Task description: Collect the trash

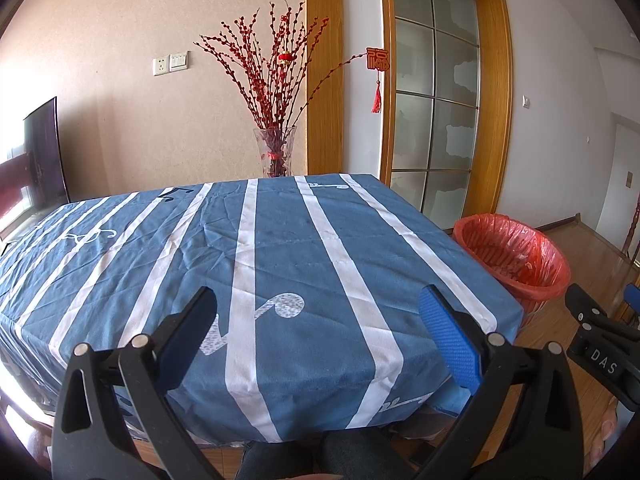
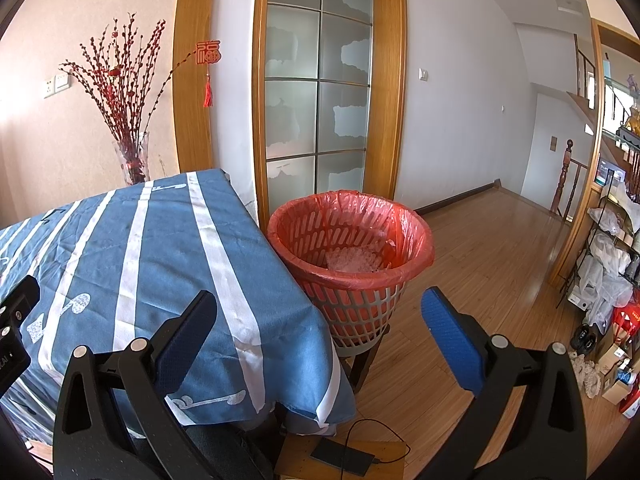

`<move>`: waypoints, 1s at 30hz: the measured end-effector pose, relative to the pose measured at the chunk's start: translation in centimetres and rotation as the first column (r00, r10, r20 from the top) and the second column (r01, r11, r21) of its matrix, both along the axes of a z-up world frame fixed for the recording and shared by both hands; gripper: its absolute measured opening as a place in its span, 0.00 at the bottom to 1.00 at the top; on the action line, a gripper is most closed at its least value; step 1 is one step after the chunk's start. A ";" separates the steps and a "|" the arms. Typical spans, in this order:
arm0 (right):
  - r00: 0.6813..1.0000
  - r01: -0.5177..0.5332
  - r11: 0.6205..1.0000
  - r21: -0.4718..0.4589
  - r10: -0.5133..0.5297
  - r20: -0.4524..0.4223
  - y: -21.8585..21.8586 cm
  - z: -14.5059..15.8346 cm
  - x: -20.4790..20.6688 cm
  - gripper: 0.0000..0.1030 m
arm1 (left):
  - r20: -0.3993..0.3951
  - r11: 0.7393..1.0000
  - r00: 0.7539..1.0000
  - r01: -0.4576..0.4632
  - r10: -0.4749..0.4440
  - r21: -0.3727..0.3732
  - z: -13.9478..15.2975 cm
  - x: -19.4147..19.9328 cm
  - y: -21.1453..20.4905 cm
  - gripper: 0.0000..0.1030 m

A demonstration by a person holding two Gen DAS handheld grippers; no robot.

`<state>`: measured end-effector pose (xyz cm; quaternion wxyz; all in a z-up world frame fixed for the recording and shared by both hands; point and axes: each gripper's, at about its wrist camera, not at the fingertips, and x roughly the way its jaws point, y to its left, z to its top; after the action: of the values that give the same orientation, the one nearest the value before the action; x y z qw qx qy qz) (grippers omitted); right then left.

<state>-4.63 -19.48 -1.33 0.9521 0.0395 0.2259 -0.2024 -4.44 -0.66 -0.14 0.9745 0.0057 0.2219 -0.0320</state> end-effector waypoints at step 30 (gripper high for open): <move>1.000 0.001 1.000 0.006 -0.001 -0.007 0.2 -0.8 -0.3 0.98 | -0.005 1.000 1.000 0.004 -0.004 0.001 -0.4 -0.1 0.1 0.96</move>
<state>-4.94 -19.24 -2.14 0.9512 0.0420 0.2296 -0.2020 -4.51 -0.60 -0.55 0.9739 0.0067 0.2245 -0.0339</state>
